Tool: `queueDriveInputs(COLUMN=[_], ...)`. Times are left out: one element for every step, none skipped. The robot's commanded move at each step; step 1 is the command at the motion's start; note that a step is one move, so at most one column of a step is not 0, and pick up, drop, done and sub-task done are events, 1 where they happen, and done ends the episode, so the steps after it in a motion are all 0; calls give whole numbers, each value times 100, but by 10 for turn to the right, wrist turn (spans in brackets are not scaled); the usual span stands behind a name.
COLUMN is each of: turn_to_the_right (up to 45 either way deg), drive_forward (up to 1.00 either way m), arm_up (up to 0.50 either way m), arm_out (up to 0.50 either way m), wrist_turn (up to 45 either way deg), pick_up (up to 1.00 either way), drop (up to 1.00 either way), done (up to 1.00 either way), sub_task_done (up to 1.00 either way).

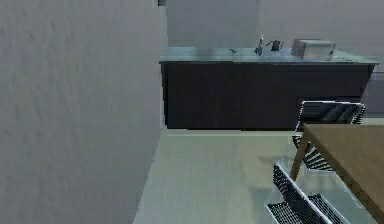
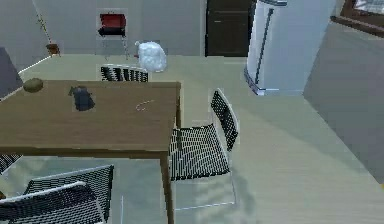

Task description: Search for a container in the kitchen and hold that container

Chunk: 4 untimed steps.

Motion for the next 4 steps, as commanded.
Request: queueDriveInputs(turn_to_the_right=[0,30,0,180], drive_forward=[60,0,40,0], arm_up=[0,0,0,0], arm_out=[0,0,0,0], wrist_turn=[0,0,0,0], pick_up=[0,0,0,0], drop=[0,0,0,0], done=[0,0,0,0], sub_task_done=[0,0,0,0])
